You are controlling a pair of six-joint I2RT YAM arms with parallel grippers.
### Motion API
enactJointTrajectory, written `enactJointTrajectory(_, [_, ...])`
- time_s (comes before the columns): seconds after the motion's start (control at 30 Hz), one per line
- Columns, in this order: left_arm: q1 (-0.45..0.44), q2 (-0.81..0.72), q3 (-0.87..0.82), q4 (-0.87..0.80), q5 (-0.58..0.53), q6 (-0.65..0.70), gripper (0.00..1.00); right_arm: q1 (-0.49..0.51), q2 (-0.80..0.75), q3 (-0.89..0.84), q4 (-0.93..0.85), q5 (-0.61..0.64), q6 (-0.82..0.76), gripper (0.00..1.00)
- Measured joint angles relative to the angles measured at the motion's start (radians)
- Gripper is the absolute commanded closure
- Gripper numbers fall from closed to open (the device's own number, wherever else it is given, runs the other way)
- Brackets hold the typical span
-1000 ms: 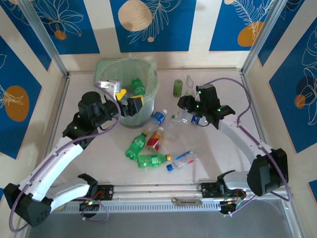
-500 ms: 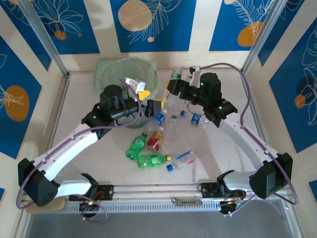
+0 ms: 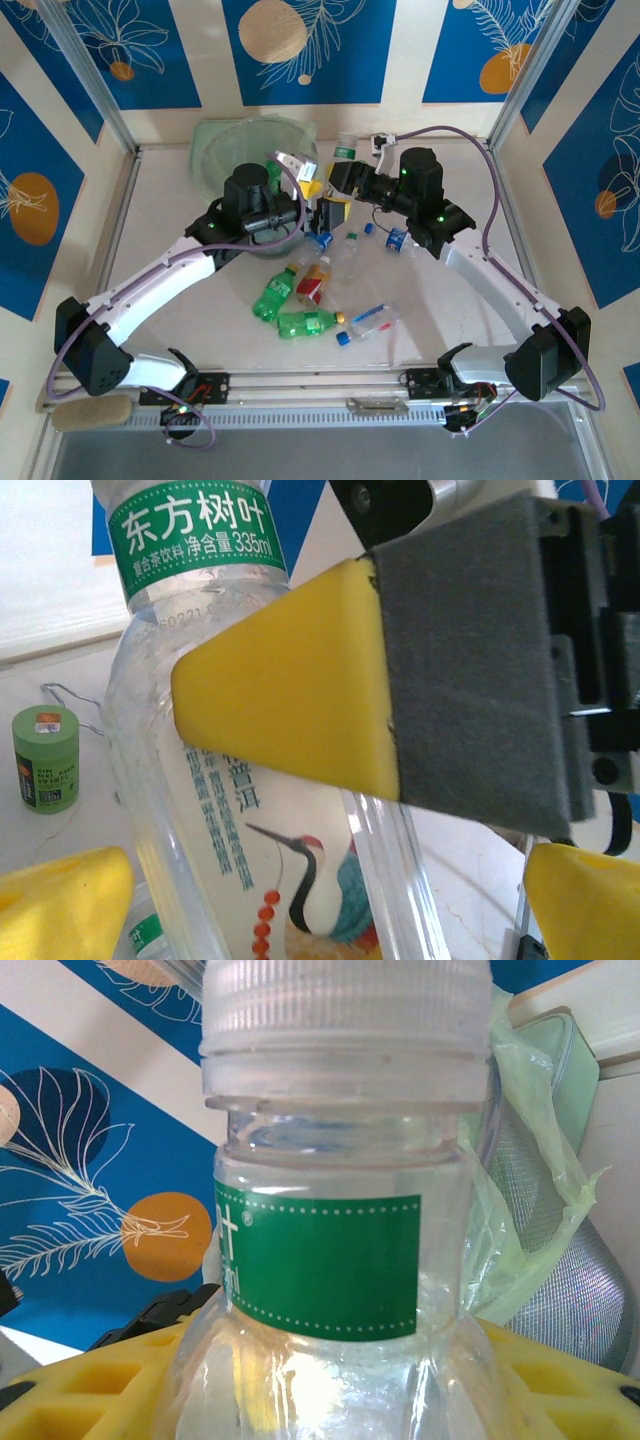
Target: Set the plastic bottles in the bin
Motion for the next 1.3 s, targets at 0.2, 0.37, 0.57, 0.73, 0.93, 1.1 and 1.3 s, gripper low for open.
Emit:
enactJointTrajectory(0.2, [-0.002,0.042,0.021,-0.001,0.0,-0.001,0.07,0.002,-0.012,0.0,0.005,-0.004,0.0,0.45])
enactJointTrajectory(0.37, [-0.004,0.052,0.035,-0.004,0.011,-0.004,0.2,0.002,-0.024,0.0,0.014,-0.003,0.0,0.45])
enactJointTrajectory(0.57, [-0.008,0.052,0.047,-0.005,0.01,-0.021,0.39,0.003,-0.024,-0.002,0.027,0.008,-0.001,0.43])
enactJointTrajectory(0.73, [-0.008,0.052,0.047,-0.004,0.006,-0.023,0.42,0.003,-0.024,-0.004,0.029,0.013,-0.007,0.32])
enactJointTrajectory(0.93, [-0.008,0.052,0.047,-0.005,-0.019,-0.018,0.42,0.002,-0.028,-0.016,0.043,0.003,0.007,0.18])
enactJointTrajectory(1.1, [-0.006,0.047,0.047,-0.02,-0.063,-0.014,0.43,-0.029,-0.07,-0.045,0.056,-0.001,0.025,0.16])
enactJointTrajectory(1.3, [0.015,0.014,0.047,-0.069,-0.127,0.021,0.43,-0.089,-0.162,-0.114,0.075,0.011,0.046,0.14])
